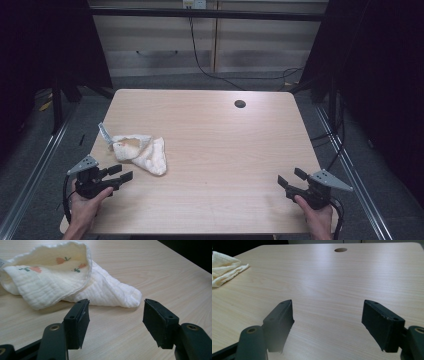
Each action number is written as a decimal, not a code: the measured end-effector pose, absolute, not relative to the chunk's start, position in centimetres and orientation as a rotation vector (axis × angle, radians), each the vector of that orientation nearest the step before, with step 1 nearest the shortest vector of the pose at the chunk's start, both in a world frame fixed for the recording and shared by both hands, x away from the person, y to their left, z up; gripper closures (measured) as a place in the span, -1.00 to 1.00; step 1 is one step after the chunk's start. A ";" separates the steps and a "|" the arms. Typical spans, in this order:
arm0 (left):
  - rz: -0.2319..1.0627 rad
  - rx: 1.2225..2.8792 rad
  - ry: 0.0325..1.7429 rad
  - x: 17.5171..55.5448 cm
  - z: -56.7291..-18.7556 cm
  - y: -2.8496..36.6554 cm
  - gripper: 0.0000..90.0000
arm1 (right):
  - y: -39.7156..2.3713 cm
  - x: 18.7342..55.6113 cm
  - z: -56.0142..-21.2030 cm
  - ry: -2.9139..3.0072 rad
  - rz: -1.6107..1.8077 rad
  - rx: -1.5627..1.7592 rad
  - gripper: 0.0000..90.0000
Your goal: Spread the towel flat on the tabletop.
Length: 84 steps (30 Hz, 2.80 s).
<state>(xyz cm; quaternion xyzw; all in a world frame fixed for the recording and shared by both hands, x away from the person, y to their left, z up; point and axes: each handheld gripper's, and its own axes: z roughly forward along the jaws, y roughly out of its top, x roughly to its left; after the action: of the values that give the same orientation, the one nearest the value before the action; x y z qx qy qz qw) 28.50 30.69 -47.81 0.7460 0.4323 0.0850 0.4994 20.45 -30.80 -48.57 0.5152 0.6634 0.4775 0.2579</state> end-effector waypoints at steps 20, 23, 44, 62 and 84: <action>0.253 1.903 1.035 31.6 -44.9 29.2 0.05 | -30.0 21.0 -48.5 1.911 1.311 1.392 -0.45; 0.256 1.923 1.034 32.9 -44.7 28.9 0.06 | -30.0 21.0 -48.5 1.918 1.308 1.394 -0.45; 0.222 2.076 1.077 36.6 -48.4 25.5 -0.11 | -30.0 20.9 -48.5 1.949 1.283 1.398 -0.49; 0.348 2.172 1.056 36.0 -49.5 23.9 0.57 | -29.7 20.9 -48.5 1.966 1.279 1.383 -0.48; 0.151 2.198 0.820 32.8 -49.8 16.7 0.64 | -29.3 21.0 -48.6 1.995 1.265 1.373 -0.48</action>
<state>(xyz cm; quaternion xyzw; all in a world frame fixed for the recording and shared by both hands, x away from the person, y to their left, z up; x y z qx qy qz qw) 32.84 16.74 -49.81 0.8629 0.3218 0.0592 0.3852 20.98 -29.34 -48.57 0.4922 0.7149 0.4532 0.2034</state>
